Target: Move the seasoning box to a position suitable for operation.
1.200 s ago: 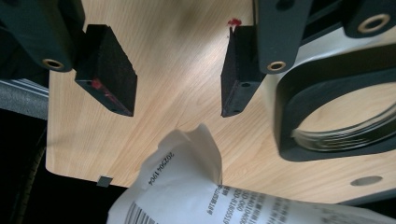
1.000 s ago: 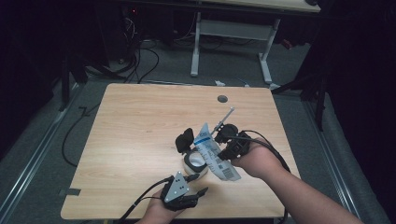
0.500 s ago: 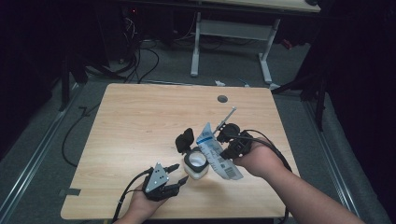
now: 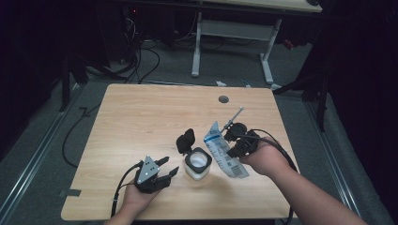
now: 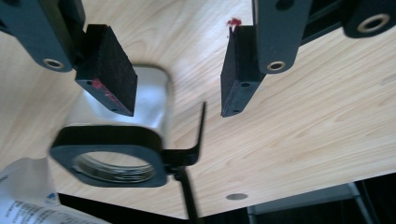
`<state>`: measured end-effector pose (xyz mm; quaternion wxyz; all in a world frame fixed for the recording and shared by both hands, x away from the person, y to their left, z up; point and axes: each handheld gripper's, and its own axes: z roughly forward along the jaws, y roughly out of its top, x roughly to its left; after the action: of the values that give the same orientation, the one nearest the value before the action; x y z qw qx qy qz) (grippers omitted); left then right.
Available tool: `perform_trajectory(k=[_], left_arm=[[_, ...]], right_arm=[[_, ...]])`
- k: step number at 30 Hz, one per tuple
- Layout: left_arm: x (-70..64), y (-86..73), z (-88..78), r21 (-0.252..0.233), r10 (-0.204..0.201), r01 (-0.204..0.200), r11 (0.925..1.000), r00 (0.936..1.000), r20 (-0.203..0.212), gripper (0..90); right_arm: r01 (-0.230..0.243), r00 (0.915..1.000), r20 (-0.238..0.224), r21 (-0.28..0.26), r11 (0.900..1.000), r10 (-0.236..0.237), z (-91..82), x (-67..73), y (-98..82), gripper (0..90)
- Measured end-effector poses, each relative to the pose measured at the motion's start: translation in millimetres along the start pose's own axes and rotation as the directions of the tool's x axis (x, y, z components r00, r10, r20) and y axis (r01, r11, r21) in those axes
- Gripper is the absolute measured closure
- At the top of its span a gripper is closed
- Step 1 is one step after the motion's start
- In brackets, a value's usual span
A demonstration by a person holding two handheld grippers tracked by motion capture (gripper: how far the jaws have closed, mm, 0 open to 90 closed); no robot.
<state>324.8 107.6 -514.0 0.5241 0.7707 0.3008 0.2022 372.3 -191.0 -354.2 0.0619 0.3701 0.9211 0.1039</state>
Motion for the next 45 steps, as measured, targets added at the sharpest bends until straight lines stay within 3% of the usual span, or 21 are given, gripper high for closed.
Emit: perform_trajectory(k=[7,10,25,34,39,45], left_arm=[[15.7,-3.1,-3.5,0.003,-0.029,0.029,0.9996,0.9989,-0.038,46.7],[21.6,-4.4,-3.5,0.003,-0.064,0.064,0.998,0.9973,-0.037,46.9],[31.9,-6.3,-5.0,0.002,-0.062,0.062,0.9981,0.9954,-0.073,47.3],[45.1,-9.1,-8.0,0.001,-0.094,0.094,0.9955,0.9899,-0.106,47.2],[48.0,-10.2,-7.4,0.0,-0.102,0.102,0.9947,0.9881,-0.115,47.2],[61.1,-9.7,-14.9,0.003,-0.098,0.1,0.995,0.9834,-0.152,47.5]], right_arm=[[-0.035,0.9991,0.024,0.007,0.999,0.035,7.2,-12.4,-6.5,89.3],[-0.045,0.9985,0.032,0.007,0.999,0.045,10.9,-18.8,-9.3,89.3],[-0.117,0.9915,0.058,-0.003,0.993,0.117,29.9,-50.0,-28.6,89.3],[-0.161,0.9841,0.076,-0.006,0.987,0.161,39.2,-67.9,-40.9,89.3],[-0.192,0.9777,0.081,-0.029,0.981,0.194,36.5,-74.2,-43.9,89.3],[-0.183,0.9774,0.095,-0.068,0.981,0.189,38.4,-76.7,-48.0,89.3]])
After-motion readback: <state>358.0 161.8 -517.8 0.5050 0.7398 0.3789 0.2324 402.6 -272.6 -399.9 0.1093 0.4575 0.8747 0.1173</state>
